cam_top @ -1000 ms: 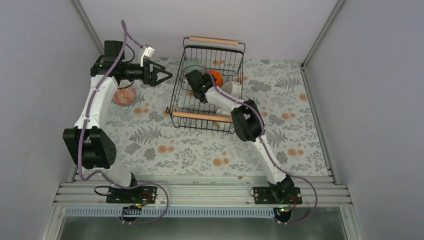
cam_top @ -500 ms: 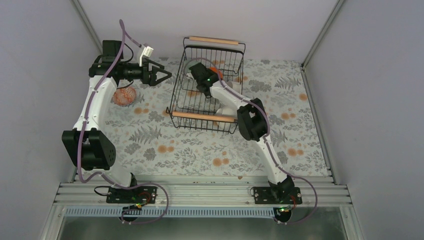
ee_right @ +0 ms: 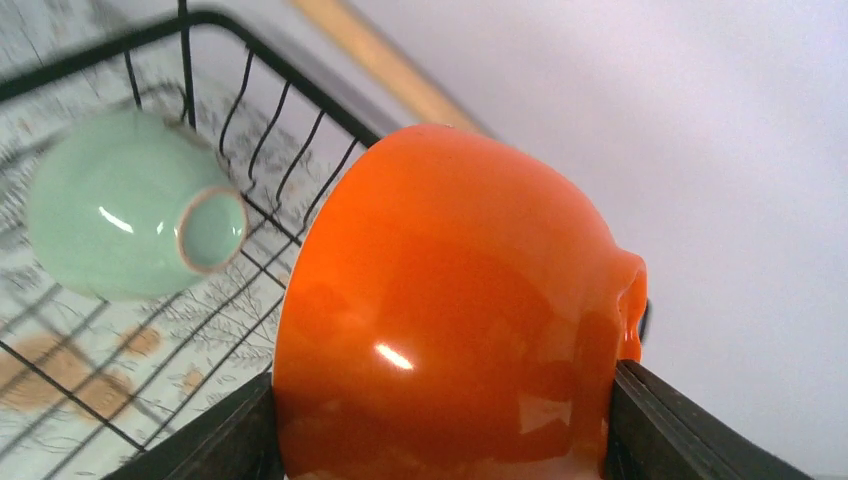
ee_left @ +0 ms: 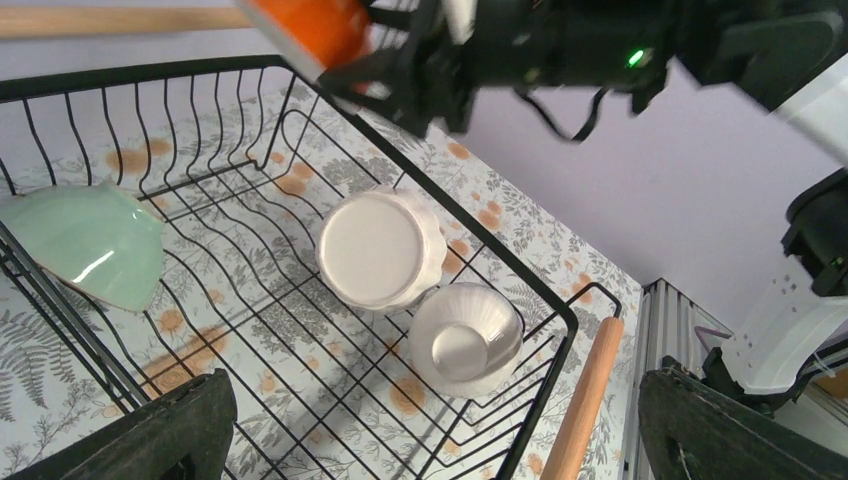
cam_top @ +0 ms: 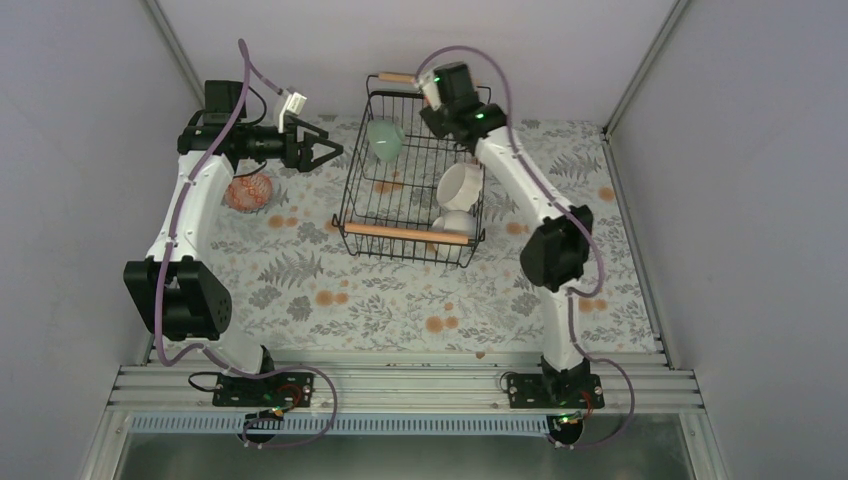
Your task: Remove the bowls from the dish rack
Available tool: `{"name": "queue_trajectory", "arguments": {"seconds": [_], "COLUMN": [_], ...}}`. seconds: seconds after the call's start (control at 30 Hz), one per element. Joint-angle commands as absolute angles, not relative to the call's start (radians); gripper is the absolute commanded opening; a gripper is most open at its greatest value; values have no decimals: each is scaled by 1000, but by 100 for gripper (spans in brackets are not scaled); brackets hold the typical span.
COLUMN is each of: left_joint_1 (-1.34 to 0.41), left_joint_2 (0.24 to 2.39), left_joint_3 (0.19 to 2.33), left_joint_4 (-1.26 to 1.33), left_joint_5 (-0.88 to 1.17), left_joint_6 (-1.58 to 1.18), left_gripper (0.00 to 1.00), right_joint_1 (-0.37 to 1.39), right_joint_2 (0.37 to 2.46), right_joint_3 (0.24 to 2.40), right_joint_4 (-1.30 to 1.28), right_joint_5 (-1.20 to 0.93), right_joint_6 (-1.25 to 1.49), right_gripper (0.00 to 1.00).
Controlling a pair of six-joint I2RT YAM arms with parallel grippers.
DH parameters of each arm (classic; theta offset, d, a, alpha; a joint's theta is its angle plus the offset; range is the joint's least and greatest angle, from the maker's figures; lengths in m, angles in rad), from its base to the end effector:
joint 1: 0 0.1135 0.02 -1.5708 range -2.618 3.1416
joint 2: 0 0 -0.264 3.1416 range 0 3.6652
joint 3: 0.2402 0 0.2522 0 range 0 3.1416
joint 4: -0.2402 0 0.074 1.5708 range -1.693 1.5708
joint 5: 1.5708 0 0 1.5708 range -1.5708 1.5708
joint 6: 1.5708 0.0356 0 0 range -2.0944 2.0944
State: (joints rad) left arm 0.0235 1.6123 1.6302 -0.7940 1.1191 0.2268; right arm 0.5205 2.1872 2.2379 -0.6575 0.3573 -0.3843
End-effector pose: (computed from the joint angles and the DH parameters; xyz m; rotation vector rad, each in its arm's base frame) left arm 0.3394 -0.0241 0.3789 0.7221 1.9261 -1.1321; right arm 0.4421 0.2391 0.3400 -0.7539 2.0138 -0.3095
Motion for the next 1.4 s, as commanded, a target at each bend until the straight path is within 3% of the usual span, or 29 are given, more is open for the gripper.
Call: {"name": "queue_trajectory", "arguments": {"seconds": [0.0, 0.37, 0.63, 0.93, 1.37], "left_joint_1": [29, 29, 29, 29, 29], "left_joint_2": [1583, 1567, 1559, 1541, 1526], "left_joint_3": [1621, 1623, 1624, 1615, 1593], "left_joint_4": [-779, -779, -778, -773, -761], "left_joint_5": [1155, 1154, 1158, 1161, 1166], "left_joint_6": [229, 227, 224, 221, 220], "left_gripper": [100, 100, 100, 100, 100], "right_joint_1": [417, 36, -53, -67, -76], "right_joint_2": [2036, 1818, 1779, 1889, 2008], "right_joint_3": [2234, 1905, 1668, 1591, 1510], "right_joint_4": [-700, -760, -760, -784, -761], "right_joint_5": [133, -412, -653, -802, -734], "right_joint_6": [-208, -106, -128, -138, -176], "right_gripper": [46, 46, 46, 46, 45]}}
